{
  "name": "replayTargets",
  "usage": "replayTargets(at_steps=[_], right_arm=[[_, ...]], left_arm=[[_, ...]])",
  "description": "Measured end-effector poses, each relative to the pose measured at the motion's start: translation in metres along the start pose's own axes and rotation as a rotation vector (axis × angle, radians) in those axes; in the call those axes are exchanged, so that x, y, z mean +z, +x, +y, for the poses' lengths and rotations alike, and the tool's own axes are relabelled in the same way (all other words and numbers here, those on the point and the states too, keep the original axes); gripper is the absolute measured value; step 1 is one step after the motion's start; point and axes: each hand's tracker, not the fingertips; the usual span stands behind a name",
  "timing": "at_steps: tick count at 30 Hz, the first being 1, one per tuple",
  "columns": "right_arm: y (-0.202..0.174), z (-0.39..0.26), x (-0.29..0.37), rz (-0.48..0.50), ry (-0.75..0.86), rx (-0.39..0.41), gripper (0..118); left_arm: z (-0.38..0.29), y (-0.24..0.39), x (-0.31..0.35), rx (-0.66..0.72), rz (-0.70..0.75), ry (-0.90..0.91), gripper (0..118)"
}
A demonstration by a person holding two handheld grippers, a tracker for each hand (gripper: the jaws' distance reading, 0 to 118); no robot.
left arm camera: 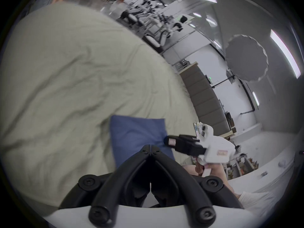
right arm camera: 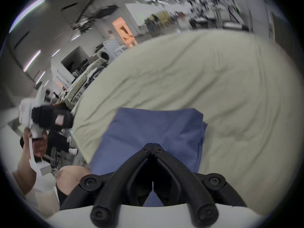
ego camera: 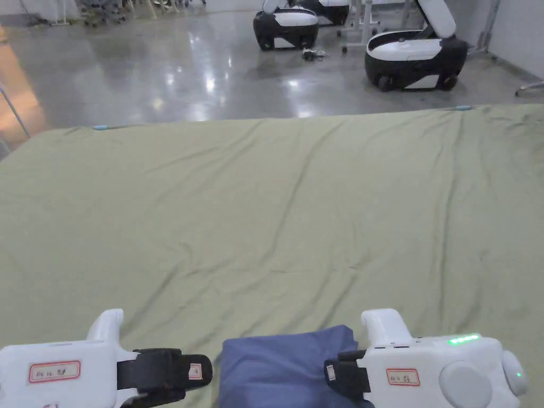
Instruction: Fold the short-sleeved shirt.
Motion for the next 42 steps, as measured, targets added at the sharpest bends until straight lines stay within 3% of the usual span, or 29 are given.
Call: replayTargets(at_steps=[2,4,5,6,7,8,9,14,16,17,18,19,21,25,29,31,34,36,38,42], right_arm=[[0.018,-0.005,-0.014,-0.008,-0.06,-0.045,0],[0.034,-0.014,-0.01,0.081,-0.014,-0.119,0],[0.036,-0.014,-0.007,0.091,-0.006,-0.144,0],[0.037,-0.016,-0.006,0.07,-0.018,-0.121,0],[0.036,-0.018,-0.004,0.064,-0.014,-0.103,0],[0.036,-0.02,-0.005,0.061,-0.012,-0.085,0],[0.037,-0.021,-0.005,0.063,-0.009,-0.078,0],[0.045,-0.025,-0.006,0.097,0.0,-0.106,0],[0.048,-0.027,-0.007,0.113,0.004,-0.114,0],[0.049,-0.027,-0.007,0.118,0.006,-0.117,0],[0.05,-0.028,-0.007,0.12,0.008,-0.118,0],[0.051,-0.029,-0.007,0.121,0.009,-0.121,0],[0.054,-0.031,-0.006,0.132,0.016,-0.133,0],[0.046,-0.029,0.013,0.168,0.029,-0.137,0],[0.026,-0.032,0.054,0.303,0.118,-0.066,0],[0.017,-0.035,0.073,0.351,0.153,-0.076,0],[0.002,-0.041,0.086,0.356,0.157,-0.048,0],[-0.009,-0.047,0.087,0.288,0.135,0.02,0],[-0.018,-0.055,0.084,0.265,0.114,0.069,0],[-0.03,-0.066,0.074,0.258,0.077,0.065,0]], left_arm=[[-0.005,-0.023,-0.01,0.082,-0.034,-0.019,15],[-0.004,-0.049,-0.027,0.154,-0.072,-0.055,35],[-0.004,-0.055,-0.036,0.17,-0.079,-0.079,35],[-0.004,-0.06,-0.047,0.176,-0.096,-0.106,65],[-0.004,-0.061,-0.058,0.175,-0.108,-0.131,85],[-0.004,-0.061,-0.066,0.174,-0.129,-0.144,96],[-0.002,-0.062,-0.075,0.172,-0.156,-0.148,99],[0.004,-0.06,-0.111,0.184,-0.288,-0.182,99],[0.002,-0.059,-0.125,0.133,-0.265,-0.205,93],[0.001,-0.056,-0.129,0.094,-0.244,-0.195,77],[0.002,-0.053,-0.133,0.055,-0.188,-0.199,49],[0.002,-0.053,-0.136,0.03,-0.118,-0.201,35],[0.001,-0.057,-0.133,0.063,-0.172,-0.203,28],[0.003,-0.04,-0.11,-0.06,-0.132,-0.2,24],[0.022,-0.025,-0.056,-0.189,-0.053,-0.221,24],[0.036,-0.026,-0.012,-0.263,0.031,-0.226,24],[0.062,-0.04,0.057,-0.337,0.206,-0.244,24],[0.08,-0.055,0.096,-0.402,0.414,-0.249,24],[0.099,-0.073,0.133,-0.365,0.566,-0.243,24],[0.14,-0.118,0.191,-0.338,0.808,-0.215,23]])
